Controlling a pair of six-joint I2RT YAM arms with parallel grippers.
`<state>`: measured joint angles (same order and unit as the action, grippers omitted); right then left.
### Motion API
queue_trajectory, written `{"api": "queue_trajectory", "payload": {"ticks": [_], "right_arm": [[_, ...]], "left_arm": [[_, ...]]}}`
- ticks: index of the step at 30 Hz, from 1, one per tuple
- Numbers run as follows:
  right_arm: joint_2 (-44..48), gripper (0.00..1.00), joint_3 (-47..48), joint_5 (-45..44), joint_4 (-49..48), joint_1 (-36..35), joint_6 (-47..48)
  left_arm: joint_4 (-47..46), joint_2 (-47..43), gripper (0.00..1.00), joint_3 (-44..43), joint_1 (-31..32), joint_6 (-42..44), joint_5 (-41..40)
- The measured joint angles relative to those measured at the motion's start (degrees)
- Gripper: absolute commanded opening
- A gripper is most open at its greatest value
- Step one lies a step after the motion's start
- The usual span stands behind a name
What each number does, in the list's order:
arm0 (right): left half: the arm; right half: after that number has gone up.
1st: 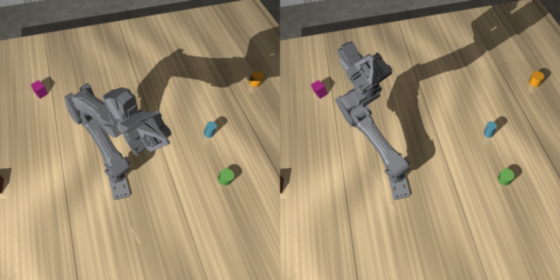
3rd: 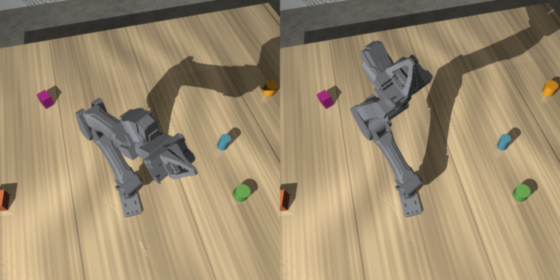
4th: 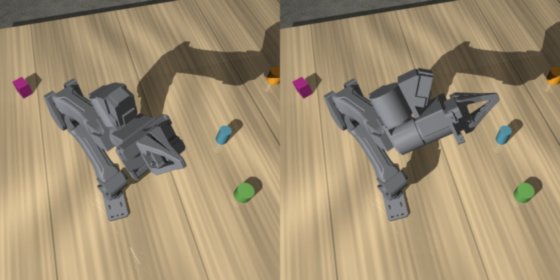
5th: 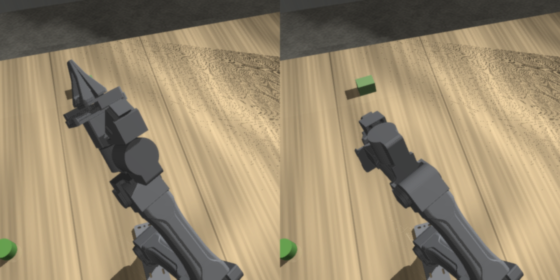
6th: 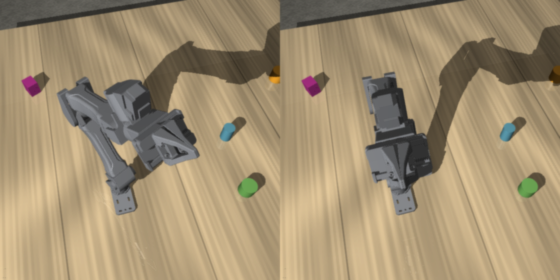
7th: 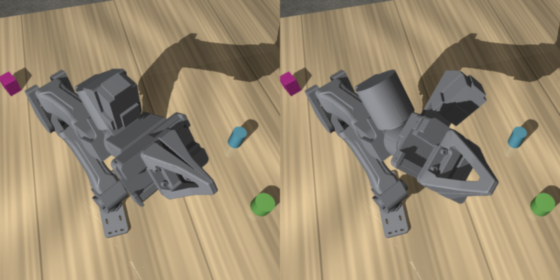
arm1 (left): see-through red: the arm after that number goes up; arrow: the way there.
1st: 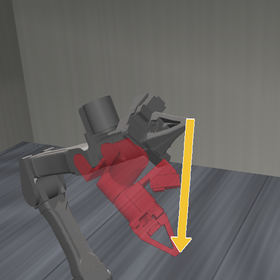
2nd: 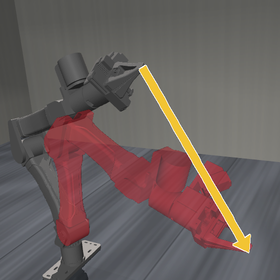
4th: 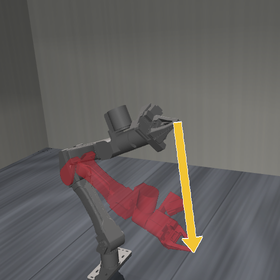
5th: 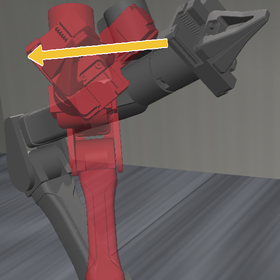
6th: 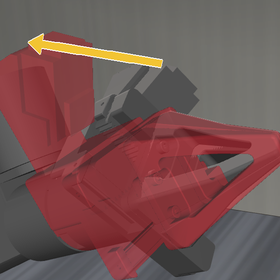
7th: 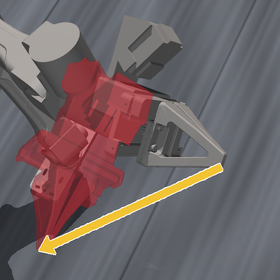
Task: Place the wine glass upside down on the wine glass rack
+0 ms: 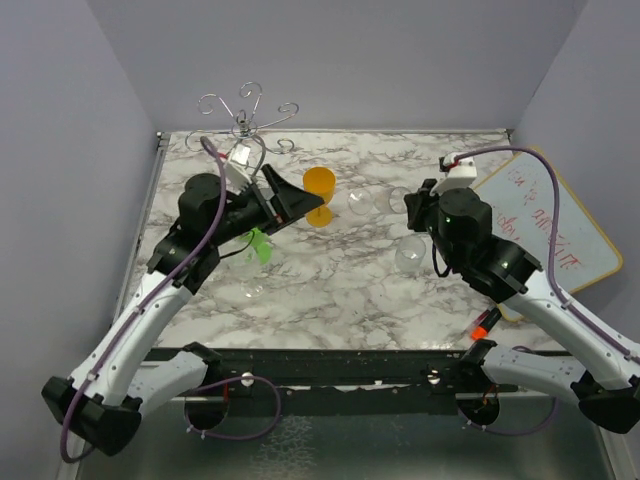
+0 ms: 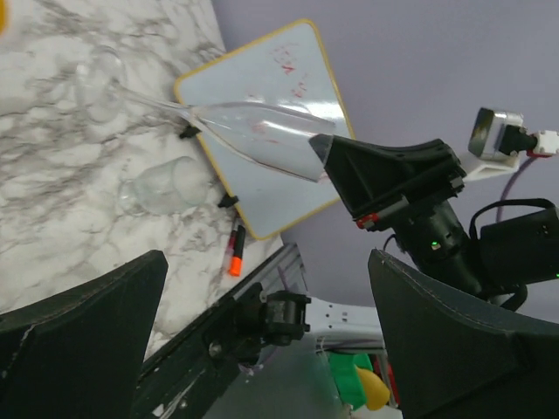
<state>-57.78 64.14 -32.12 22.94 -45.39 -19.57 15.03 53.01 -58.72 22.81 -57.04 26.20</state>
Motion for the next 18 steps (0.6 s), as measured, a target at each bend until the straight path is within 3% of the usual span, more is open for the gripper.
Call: {"api": "queue_trajectory", "payload": {"ticks": [5, 14, 18], "right_arm": [[3.9, 0.01, -1.7, -4.6, -4.5, 0.0, -0.1], [13.8, 0.01, -7.2, -5.9, -20.9, 0.0, 2.2], [17.9, 0.0, -10.9, -4.9, -28.4, 0.0, 2.5]], "left_arm": [[-5.6, 8.8, 0.99, -6.8, 11.6, -2.8, -5.3], [-21.5, 16.8, 0.99, -10.3, 17.7, -9.4, -15.1], [-25.9, 20.7, 0.94, -12.1, 20.1, -12.0, -19.8]]}}
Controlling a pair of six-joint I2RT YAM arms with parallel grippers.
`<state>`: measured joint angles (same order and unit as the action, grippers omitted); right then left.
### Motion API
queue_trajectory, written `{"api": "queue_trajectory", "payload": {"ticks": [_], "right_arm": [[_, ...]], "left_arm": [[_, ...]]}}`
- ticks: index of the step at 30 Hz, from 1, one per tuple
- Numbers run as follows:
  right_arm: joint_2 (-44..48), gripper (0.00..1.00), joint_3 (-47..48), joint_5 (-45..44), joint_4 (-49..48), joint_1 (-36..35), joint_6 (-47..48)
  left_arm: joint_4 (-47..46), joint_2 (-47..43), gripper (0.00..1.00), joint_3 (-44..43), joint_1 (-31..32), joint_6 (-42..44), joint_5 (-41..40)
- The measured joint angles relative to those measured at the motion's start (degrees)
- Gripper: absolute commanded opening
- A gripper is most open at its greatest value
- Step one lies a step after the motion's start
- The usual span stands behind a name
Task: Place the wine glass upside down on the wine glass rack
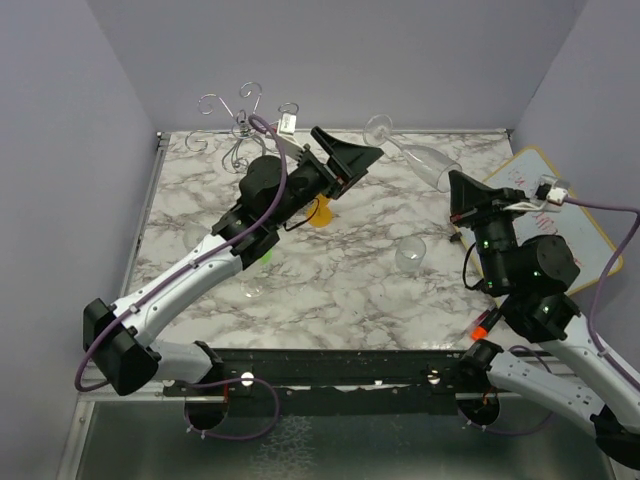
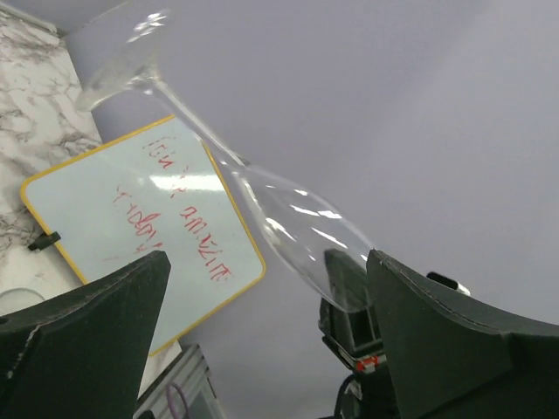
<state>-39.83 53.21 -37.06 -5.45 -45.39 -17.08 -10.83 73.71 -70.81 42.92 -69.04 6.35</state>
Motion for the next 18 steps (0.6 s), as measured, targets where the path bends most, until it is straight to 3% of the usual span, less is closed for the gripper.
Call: {"api": "queue_trajectory", "payload": {"ticks": [5, 9, 14, 18], "right_arm": [[3.0, 0.01, -2.8, 3.7, -7.2, 0.0, -0.5], [3.8, 0.01, -4.7, 7.5, -11.0, 0.0, -1.5], [3.8, 0.01, -6.2, 11.1, -13.6, 0.0, -3.6], [3.7, 0.01, -6.8, 12.9, -14.5, 0.0, -5.1]], "left_arm": [[-2.4, 3.4, 0.89, -1.7, 3.9, -1.0, -8.2], [-4.2, 5.4, 0.73, -3.8, 6.0, -1.5, -12.0], [-6.3, 5.7, 0.65, -4.4, 8.3, -3.5, -18.2], [-7.3, 5.6, 0.49, -4.4, 9.3, -4.5, -22.3]]}}
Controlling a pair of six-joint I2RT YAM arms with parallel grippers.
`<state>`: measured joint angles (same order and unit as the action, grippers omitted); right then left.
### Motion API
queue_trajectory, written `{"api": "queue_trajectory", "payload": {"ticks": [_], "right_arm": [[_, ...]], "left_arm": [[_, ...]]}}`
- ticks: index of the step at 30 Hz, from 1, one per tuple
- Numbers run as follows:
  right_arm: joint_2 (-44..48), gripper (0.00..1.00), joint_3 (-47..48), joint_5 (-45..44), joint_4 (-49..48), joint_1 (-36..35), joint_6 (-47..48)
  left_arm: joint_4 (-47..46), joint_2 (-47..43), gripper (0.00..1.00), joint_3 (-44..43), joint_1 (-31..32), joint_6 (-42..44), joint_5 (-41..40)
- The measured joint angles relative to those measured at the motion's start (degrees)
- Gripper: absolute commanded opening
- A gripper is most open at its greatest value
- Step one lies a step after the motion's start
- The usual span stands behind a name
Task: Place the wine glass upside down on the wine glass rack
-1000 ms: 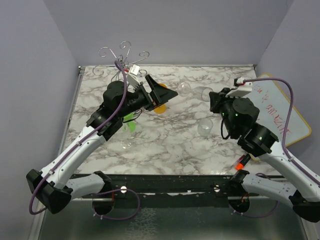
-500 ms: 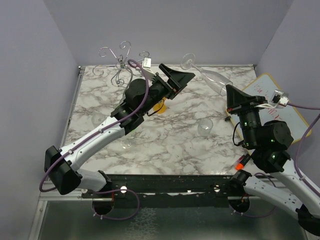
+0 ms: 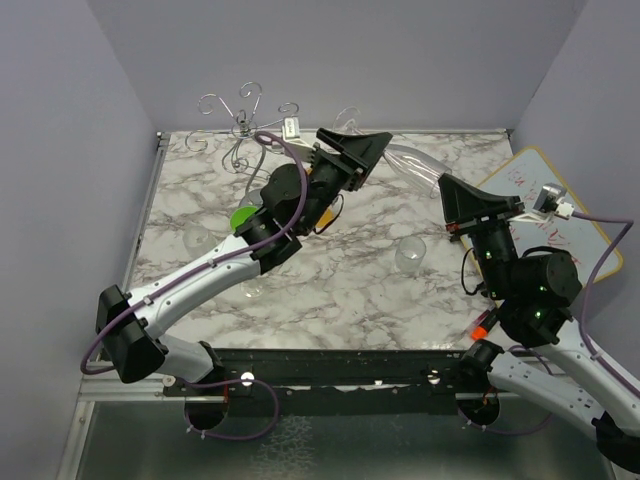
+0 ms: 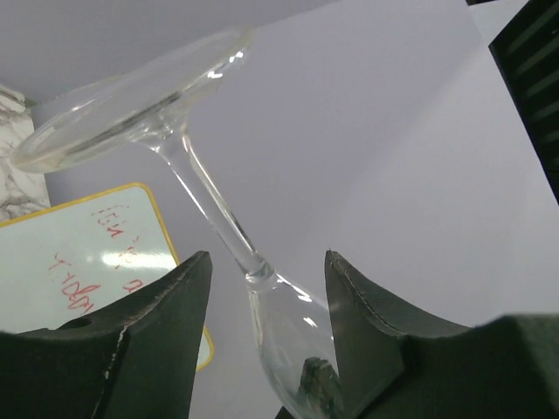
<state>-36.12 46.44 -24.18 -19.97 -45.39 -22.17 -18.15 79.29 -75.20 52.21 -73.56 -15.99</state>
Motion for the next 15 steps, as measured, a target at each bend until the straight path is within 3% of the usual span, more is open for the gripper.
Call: {"api": "queue_trajectory", "payload": {"ticks": [9, 13, 14, 15], "right_arm": [[-0.2, 0.01, -0.9, 2.3, -1.5, 0.0, -1.8], [-0.3, 0.01, -1.0, 2.4, -1.4, 0.0, -2.3], [-0.4, 0.01, -1.1, 2.4, -1.3, 0.0, -2.4], [-0.4, 0.08, -1.1, 2.5, -1.4, 0.0, -2.6]], "left_arm": [[-3.4, -1.4, 0.2, 2.8, 0.1, -2.4, -5.0], [-4.9, -1.4, 0.0, 3.3, 0.1, -5.0, -5.7], [-5.7, -1.5, 0.0, 3.3, 0.1, -5.6, -5.7], [-5.8, -1.6, 0.0, 3.3, 0.1, -5.7, -5.8]]}}
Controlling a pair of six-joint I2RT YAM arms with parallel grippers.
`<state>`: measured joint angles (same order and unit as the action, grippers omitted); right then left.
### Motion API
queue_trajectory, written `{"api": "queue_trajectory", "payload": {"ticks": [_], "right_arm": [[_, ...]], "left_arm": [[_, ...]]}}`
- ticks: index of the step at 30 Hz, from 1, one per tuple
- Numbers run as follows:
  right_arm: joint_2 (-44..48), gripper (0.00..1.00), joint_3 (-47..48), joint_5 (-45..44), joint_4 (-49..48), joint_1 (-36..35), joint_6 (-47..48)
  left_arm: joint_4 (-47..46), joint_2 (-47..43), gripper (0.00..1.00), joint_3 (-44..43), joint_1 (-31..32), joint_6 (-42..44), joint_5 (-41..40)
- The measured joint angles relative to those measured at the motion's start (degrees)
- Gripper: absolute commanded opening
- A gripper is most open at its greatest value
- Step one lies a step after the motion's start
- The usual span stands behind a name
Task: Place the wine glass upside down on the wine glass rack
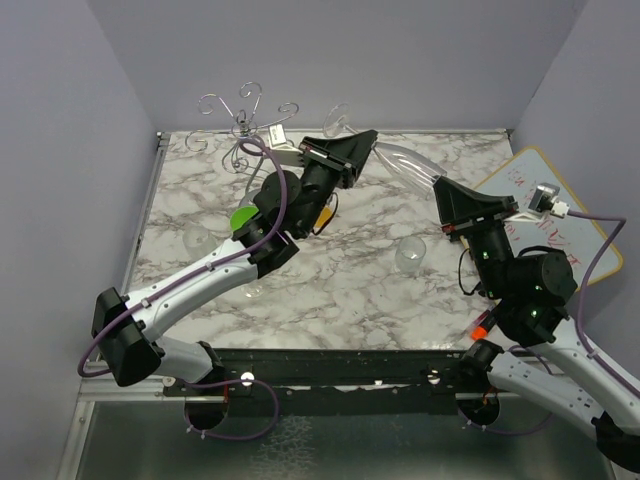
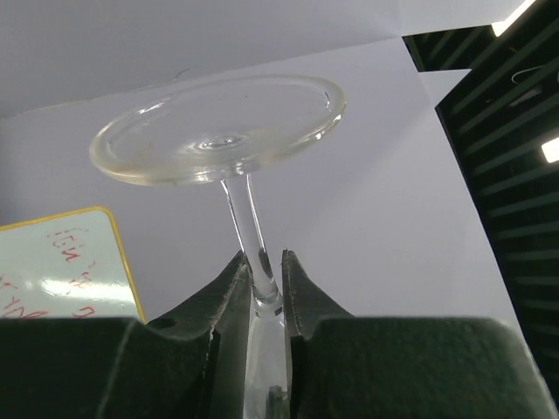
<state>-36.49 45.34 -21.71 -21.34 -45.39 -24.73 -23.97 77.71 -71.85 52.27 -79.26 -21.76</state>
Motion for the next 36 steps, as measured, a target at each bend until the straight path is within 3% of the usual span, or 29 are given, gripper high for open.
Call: {"api": "queue_trajectory", "payload": {"ticks": [5, 10, 14, 22, 32, 36], "right_arm": [[0.1, 0.46, -0.1, -0.3, 2.0, 0.1, -0.8], [0.2, 0.64, -0.2, -0.2, 5.1, 0.1, -0.6], [0.7, 0.69, -0.6, 0.8, 8.3, 0.1, 0.6], [1.4, 0.7, -0.2, 4.8, 18.0, 0.1, 4.8], [-12.8, 0.77, 21.8, 13.6, 30.0, 0.1, 3.6], [-17.0, 0.82, 24.8, 19.4, 30.3, 0.0, 0.4]], "left_arm": [[-1.2, -0.4, 0.0, 0.3, 0.0, 1.5, 0.0], [-1.9, -3.3, 0.0, 1.9, 0.0, 11.6, -0.4], [-3.0, -7.5, 0.0, 4.6, 0.0, 21.8, -1.5], [-3.3, -12.2, 0.0, 7.8, 0.0, 44.9, -1.3], [-3.1, -19.9, 0.0, 15.5, 0.0, 64.8, 10.2], [-2.9, -21.4, 0.0, 17.1, 0.0, 69.7, 15.9]]}}
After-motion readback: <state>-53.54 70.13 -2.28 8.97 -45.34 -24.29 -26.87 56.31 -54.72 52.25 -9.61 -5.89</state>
